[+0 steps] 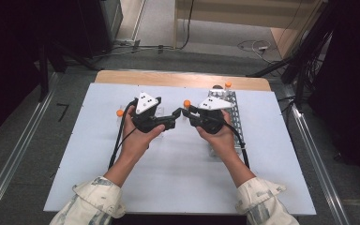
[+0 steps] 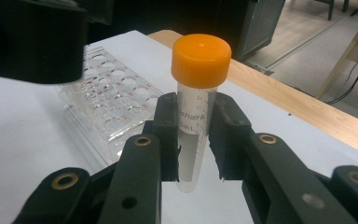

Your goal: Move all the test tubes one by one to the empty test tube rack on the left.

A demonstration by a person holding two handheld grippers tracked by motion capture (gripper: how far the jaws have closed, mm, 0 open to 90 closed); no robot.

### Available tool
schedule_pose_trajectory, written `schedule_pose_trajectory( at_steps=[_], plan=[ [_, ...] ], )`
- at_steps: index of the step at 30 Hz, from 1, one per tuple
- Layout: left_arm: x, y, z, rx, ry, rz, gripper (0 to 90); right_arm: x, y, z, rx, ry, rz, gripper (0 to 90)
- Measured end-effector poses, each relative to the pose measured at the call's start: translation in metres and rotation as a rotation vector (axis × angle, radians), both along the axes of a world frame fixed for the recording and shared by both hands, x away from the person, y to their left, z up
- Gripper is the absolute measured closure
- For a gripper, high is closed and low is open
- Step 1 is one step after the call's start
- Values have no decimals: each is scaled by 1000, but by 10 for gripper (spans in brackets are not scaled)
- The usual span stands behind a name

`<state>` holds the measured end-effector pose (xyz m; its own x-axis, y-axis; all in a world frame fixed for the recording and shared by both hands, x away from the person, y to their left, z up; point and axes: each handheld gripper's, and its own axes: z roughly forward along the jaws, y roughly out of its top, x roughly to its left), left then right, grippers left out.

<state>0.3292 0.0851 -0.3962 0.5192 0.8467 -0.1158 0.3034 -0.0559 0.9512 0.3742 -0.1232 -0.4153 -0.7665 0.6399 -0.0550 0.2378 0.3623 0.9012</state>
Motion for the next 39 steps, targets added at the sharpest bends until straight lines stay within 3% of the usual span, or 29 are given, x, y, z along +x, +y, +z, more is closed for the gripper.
schedule_pose_trajectory(
  at_steps=[12,21,28,39],
  plan=[
    [5,-12,0,-32,0,-43,333,-4,6,-2,0,24,46,714],
    [2,-17,-2,13,-24,-81,605,-7,12,-3,-6,36,95,712],
    [-1,-22,-3,64,-58,-88,668,-9,14,-2,-4,39,106,712],
    [-1,-20,-3,68,-65,-75,706,-10,15,-2,-8,40,113,712]
  ],
)
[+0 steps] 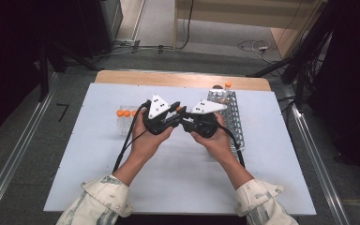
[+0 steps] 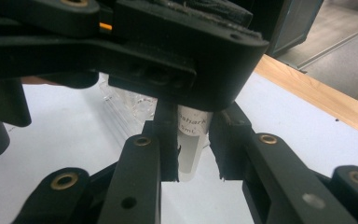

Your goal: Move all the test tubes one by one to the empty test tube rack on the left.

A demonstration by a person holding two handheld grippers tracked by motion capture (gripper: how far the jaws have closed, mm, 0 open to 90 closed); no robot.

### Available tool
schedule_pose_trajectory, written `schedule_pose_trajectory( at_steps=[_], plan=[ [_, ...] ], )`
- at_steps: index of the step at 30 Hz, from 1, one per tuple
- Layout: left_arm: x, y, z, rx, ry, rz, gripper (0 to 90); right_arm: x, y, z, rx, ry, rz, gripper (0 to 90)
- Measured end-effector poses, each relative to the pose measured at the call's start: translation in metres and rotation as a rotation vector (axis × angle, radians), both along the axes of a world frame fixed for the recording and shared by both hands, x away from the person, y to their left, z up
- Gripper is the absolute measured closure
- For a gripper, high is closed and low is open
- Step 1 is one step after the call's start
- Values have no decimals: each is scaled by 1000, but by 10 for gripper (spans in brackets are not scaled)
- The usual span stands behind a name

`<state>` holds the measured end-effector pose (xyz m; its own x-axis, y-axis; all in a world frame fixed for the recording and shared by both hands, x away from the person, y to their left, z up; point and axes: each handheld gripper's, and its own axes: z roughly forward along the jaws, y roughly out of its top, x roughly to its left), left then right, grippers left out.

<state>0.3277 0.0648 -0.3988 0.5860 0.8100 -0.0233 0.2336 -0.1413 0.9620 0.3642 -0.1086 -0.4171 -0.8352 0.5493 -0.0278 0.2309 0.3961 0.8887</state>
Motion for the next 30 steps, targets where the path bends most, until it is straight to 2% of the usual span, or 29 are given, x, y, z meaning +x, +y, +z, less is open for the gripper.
schedule_pose_trajectory(
  at_steps=[4,6,13,15,23,30],
  plan=[
    [0,1,1,2,4,-3,709,0,0,0,2,1,4,705],
    [0,1,1,-2,5,-4,710,-1,1,0,3,0,7,672],
    [0,10,5,-29,0,15,712,-2,2,2,8,10,-13,369],
    [0,14,7,-38,1,25,712,-2,0,2,13,10,-26,329],
    [0,38,16,-65,-1,75,712,-1,-10,9,37,5,-65,297],
    [-3,61,18,-74,-7,122,711,0,-19,13,48,8,-92,269]
  ],
)
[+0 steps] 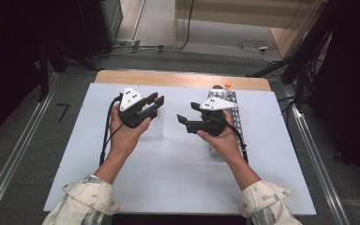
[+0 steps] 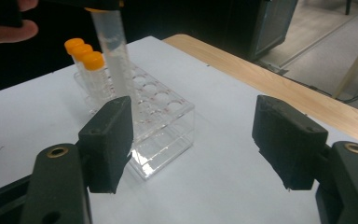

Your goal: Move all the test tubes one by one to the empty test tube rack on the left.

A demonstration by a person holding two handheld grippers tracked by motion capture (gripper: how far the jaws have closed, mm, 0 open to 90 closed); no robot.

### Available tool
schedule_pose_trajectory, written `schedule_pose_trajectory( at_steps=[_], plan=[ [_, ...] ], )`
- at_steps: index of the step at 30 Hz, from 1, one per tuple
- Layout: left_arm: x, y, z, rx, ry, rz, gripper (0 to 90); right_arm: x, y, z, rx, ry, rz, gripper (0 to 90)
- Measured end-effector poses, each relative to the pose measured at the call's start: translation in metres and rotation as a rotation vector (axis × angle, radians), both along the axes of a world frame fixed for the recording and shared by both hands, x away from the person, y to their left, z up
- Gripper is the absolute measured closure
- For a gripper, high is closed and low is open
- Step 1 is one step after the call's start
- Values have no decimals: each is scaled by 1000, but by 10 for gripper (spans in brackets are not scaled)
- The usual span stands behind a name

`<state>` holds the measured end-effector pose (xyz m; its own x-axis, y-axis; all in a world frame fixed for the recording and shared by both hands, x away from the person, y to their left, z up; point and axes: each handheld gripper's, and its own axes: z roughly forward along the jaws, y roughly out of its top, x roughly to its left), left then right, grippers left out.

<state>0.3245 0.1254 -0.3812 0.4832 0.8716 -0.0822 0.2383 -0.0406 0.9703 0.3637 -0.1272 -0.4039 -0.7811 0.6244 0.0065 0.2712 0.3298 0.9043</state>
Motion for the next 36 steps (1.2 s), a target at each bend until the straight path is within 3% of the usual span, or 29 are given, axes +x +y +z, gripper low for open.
schedule_pose_trajectory(
  at_steps=[6,14,25,36],
  plan=[
    [-2,18,-1,-2,3,42,711,2,-13,5,37,3,-36,237],
    [-1,32,-7,-6,10,90,711,3,-23,7,49,-2,-57,234],
    [1,33,-24,-6,38,99,710,3,-30,7,55,-4,-68,234],
    [2,30,-43,30,59,105,710,1,-32,8,55,-6,-69,235]
  ],
)
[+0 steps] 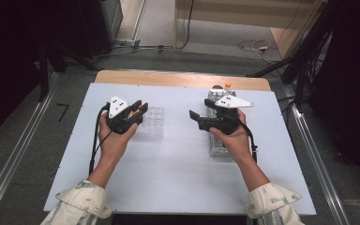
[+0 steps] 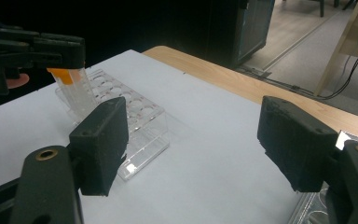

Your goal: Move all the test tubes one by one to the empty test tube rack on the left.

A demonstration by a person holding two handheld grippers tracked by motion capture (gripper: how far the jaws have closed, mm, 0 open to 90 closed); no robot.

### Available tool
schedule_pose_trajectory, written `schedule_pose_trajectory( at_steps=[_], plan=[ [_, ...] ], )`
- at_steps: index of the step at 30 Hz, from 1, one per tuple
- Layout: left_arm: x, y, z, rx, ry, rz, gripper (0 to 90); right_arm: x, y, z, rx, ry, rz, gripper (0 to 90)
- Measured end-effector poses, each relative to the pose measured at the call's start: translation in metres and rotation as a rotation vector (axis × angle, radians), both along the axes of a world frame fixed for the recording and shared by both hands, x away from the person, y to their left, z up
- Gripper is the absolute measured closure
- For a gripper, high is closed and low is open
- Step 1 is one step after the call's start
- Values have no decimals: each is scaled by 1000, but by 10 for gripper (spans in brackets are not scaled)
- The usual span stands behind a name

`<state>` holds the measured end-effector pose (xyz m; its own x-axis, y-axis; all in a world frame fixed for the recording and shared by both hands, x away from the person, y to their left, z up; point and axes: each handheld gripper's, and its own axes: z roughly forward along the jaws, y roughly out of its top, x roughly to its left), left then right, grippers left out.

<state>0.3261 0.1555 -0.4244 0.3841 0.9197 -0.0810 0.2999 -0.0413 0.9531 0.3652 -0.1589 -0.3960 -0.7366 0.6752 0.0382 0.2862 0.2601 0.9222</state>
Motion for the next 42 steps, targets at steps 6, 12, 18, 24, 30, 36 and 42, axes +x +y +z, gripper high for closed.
schedule_pose_trajectory(
  at_steps=[6,12,18,24,30,36,42],
  plan=[
    [0,-1,-8,23,18,3,710,1,-2,0,2,2,-7,236],
    [0,-1,-11,20,18,5,709,1,-4,-1,-1,6,-15,235],
    [1,-1,-11,17,19,5,708,1,-4,-1,-1,6,-15,235],
    [1,-1,-10,-3,23,-5,624,1,-4,-1,-1,7,-13,235],
    [-2,-2,-7,-18,11,-6,485,2,-5,-1,5,5,-21,235],
    [-6,-5,1,-23,8,-28,312,2,-12,-2,9,7,-37,235],
    [-12,-13,5,-21,15,-62,230,4,-24,-1,13,6,-64,236]
  ],
)
